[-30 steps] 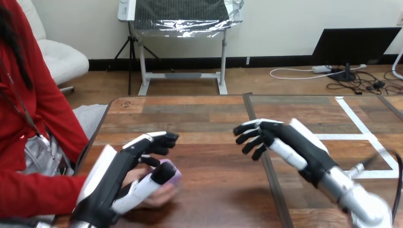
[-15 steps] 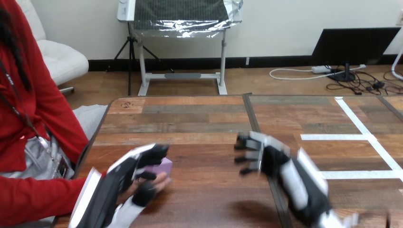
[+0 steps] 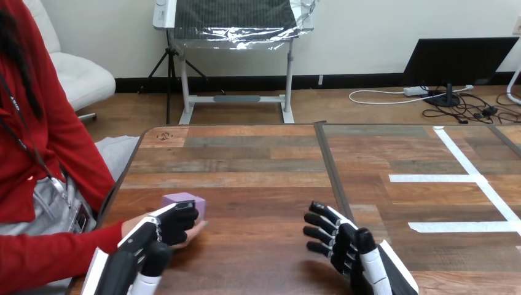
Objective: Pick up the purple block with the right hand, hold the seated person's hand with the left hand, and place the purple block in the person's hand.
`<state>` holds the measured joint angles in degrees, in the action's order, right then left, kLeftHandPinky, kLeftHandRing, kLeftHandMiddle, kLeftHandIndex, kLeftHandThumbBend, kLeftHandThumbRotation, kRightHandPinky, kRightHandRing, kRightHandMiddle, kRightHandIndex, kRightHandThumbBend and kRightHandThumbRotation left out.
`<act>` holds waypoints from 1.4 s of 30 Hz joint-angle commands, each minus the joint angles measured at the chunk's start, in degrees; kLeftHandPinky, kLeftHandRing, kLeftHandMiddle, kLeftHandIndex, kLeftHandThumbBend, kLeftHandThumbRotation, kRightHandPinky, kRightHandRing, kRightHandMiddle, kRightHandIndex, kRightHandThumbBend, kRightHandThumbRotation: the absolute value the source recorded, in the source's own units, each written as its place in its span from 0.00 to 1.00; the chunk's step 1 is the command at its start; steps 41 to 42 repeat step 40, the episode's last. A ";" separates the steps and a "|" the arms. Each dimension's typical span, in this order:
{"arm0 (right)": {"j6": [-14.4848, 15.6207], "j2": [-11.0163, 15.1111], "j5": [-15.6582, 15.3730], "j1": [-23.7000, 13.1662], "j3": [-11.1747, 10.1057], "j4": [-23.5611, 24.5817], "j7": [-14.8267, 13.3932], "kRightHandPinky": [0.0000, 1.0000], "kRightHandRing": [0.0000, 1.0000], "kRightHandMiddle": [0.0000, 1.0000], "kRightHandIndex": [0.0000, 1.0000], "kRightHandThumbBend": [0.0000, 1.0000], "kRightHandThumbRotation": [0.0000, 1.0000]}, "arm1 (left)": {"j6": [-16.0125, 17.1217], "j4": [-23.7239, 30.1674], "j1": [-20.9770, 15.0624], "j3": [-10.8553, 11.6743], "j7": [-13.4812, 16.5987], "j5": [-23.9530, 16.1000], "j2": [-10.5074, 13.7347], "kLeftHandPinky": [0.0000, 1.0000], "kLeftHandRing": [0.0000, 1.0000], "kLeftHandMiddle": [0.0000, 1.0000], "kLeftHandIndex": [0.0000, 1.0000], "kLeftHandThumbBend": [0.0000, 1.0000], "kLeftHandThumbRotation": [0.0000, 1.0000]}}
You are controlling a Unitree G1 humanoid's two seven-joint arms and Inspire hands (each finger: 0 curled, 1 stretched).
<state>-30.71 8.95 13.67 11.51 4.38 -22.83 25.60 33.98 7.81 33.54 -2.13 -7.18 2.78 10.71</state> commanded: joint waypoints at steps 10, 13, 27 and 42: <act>4.34 -1.70 1.40 -1.16 -0.90 12.22 -2.00 0.97 0.89 0.90 0.91 0.90 1.00 | 1.73 4.46 -3.05 -0.81 -1.20 3.37 -3.22 0.77 0.82 0.79 0.76 0.72 1.00; 5.21 -1.80 1.79 -0.89 -1.01 13.11 -1.85 0.97 0.89 0.90 0.91 0.91 1.00 | 1.50 4.66 -3.04 -0.75 -1.41 3.18 -3.49 0.78 0.82 0.79 0.76 0.71 1.00; 7.43 -2.27 2.72 -0.85 -1.84 14.69 -1.57 0.93 0.87 0.88 0.89 0.91 1.00 | -0.38 5.63 -2.82 -1.02 -1.57 1.90 -3.90 0.79 0.81 0.79 0.77 0.71 1.00; 8.15 -2.60 2.95 -0.92 -2.07 14.96 -1.24 0.88 0.86 0.87 0.88 0.89 1.00 | -0.89 5.66 -2.68 -1.43 -1.81 1.47 -3.92 0.79 0.81 0.79 0.77 0.73 1.00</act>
